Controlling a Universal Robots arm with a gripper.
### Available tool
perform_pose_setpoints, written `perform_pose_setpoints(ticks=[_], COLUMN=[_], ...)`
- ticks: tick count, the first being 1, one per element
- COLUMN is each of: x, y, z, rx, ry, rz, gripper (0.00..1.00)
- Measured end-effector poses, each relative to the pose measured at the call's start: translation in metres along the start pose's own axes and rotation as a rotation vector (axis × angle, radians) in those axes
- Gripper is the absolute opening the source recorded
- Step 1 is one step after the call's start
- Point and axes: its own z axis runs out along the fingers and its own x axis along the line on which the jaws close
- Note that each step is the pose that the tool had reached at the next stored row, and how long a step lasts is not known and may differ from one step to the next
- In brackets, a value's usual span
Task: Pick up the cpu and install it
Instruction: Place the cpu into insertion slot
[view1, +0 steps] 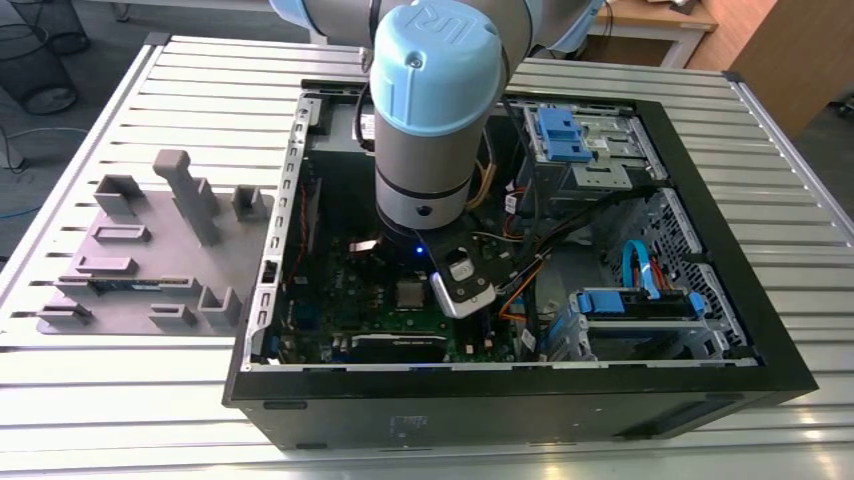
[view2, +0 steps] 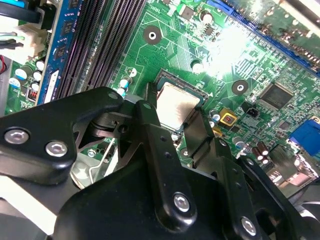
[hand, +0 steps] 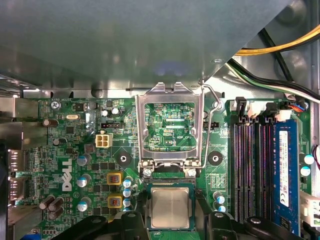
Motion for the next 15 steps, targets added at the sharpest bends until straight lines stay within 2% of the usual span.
perform_pose_setpoints(ticks=[8,11,12,15], x=[-0.0001,-0.0002,-0.0002,-0.0002], y=[0.0000,0.0000,0.0000,0.0000], z=[0.0000,0.0001,0.0000,0.0000], rx=[-0.0001,-0.0001,0.0000,0.0000], ry=[0.0000,-0.0001,0.0000,0.0000], rz=[0.000,0.000,0.000,0.000], gripper=[0.46,0.48,0.54,0.54])
